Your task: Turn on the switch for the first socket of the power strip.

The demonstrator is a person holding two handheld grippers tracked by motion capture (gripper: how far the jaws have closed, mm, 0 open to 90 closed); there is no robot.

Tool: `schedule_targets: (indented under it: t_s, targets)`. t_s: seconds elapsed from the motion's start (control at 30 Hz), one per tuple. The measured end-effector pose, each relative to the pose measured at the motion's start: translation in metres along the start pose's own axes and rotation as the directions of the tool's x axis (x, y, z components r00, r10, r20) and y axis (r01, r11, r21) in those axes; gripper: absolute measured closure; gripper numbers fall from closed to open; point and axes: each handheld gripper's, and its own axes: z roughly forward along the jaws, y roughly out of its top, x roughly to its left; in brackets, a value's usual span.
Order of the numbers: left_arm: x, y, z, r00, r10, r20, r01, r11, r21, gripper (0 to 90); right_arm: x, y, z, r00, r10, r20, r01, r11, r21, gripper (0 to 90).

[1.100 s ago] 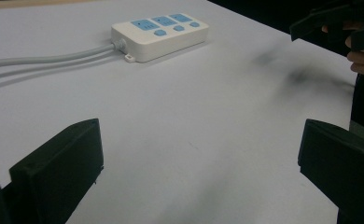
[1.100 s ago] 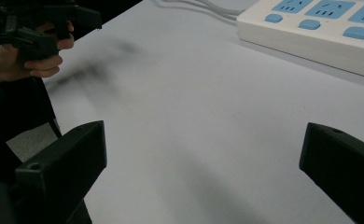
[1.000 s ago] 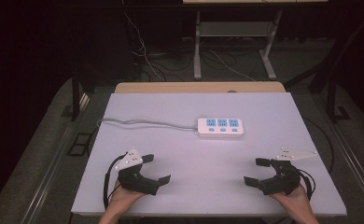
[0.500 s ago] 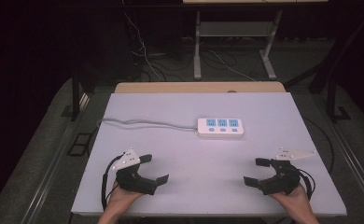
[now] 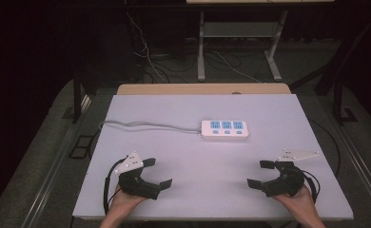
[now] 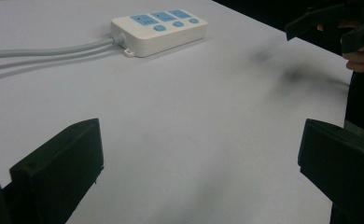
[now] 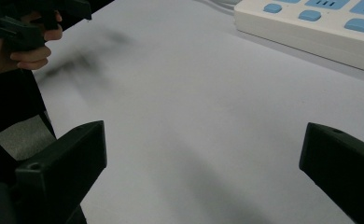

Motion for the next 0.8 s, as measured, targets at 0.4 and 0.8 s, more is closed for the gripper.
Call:
schedule_targets:
  t_s: [0.4,0.8]
  targets:
    - [0.002,-0.001,0.0,0.9999,-0.014,0.003,0.014,0.9999,0.002,0.0,-0.004,0.012,-0.003,1.0,0.002,0.002,-0.002,1.0,0.018,0.3]
    - [0.001,-0.001,0.001,0.9998,-0.017,0.005,0.017,0.9998,0.005,0.0,-0.004,0.033,-0.001,0.9995,-0.028,-0.015,0.029,0.998,0.062,0.3]
